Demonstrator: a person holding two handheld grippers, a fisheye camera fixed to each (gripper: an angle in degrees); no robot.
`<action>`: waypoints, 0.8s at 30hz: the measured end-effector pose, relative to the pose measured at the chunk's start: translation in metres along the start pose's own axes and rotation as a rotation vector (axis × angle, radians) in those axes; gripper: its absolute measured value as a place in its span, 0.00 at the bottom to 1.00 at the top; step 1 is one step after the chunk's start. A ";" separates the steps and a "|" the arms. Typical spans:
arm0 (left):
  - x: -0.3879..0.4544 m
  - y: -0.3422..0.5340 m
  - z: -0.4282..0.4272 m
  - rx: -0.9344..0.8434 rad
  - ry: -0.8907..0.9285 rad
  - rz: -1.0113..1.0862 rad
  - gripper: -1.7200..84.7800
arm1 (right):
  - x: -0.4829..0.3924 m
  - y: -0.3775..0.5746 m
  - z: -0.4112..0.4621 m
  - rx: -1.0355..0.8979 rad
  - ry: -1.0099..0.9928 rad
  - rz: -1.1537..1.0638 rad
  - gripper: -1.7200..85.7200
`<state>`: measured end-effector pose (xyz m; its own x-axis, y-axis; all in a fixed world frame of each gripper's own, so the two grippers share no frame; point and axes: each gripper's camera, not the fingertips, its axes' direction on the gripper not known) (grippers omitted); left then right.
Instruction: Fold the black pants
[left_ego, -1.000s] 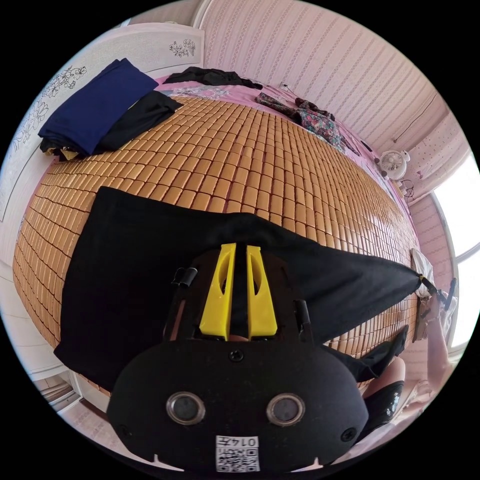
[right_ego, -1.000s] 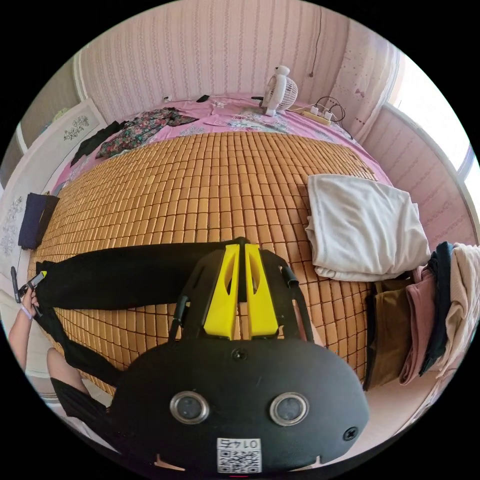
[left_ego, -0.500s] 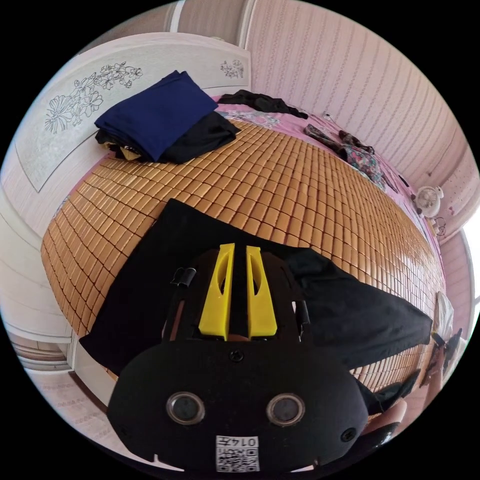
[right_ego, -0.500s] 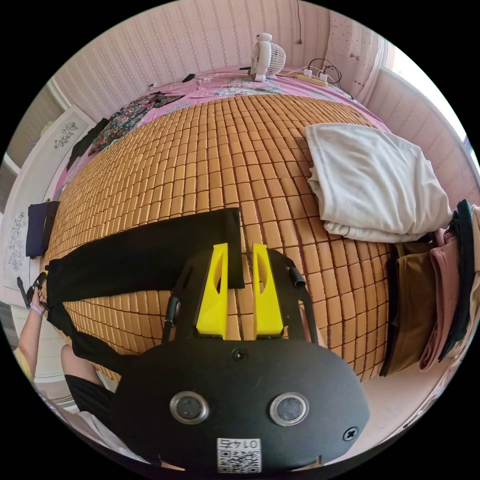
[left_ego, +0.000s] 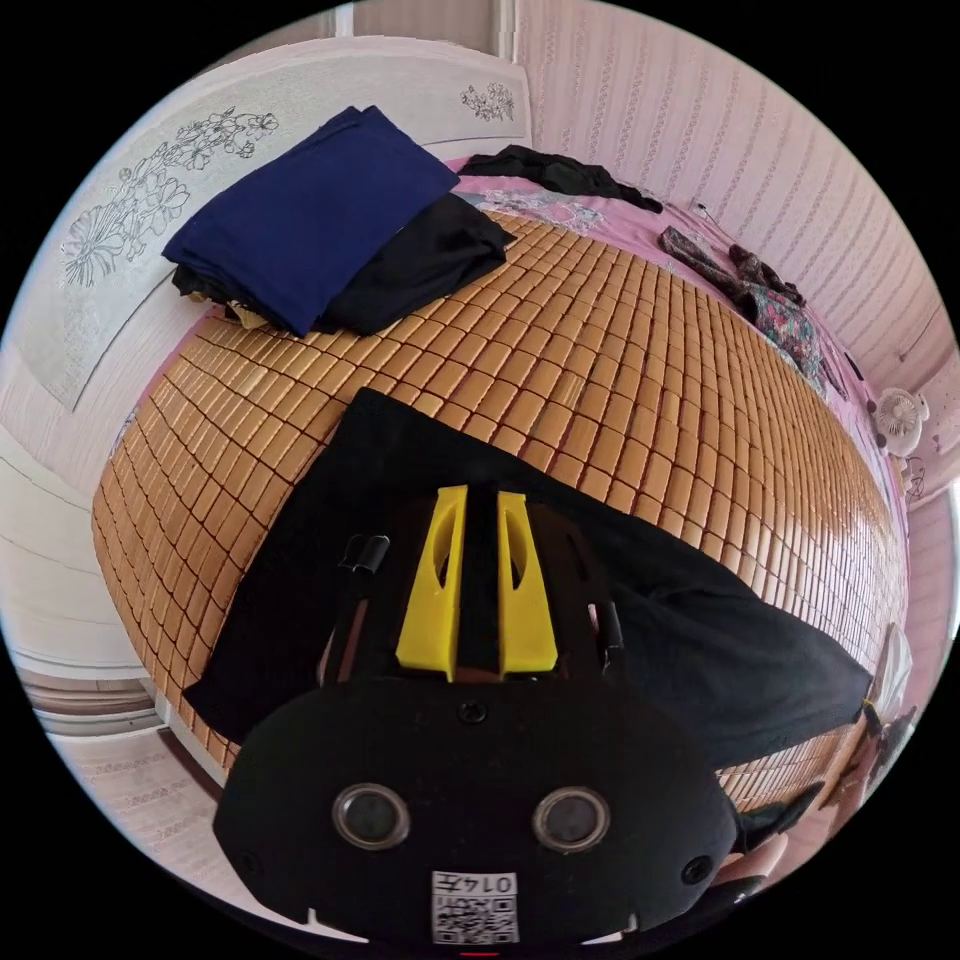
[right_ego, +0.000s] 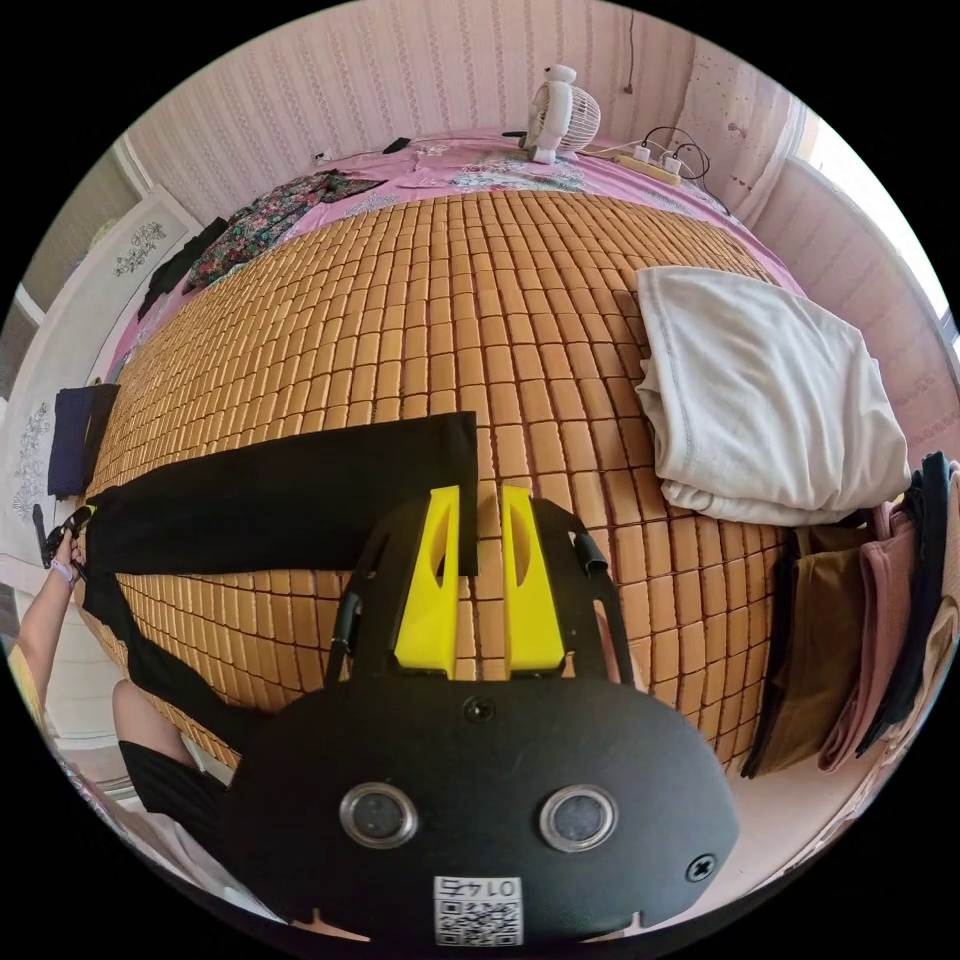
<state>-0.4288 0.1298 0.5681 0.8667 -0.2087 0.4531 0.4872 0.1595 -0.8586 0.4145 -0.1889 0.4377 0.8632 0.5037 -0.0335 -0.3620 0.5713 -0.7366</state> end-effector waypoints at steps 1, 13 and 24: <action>-0.004 0.007 -0.007 0.035 0.026 -0.019 0.06 | 0.004 0.012 -0.014 0.023 -0.015 0.006 0.07; 0.090 0.272 -0.113 -0.015 0.562 0.510 0.06 | 0.008 0.144 -0.049 -0.126 -0.210 -0.162 0.09; 0.238 0.404 -0.137 -0.029 0.513 1.314 0.13 | 0.026 0.176 -0.118 -0.049 -0.327 -0.196 0.04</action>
<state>-0.0400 0.0119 0.2965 0.5435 -0.2497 -0.8014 -0.6421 0.4913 -0.5885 0.4148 -0.1515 0.2275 0.7538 0.5723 0.3227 -0.1766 0.6496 -0.7395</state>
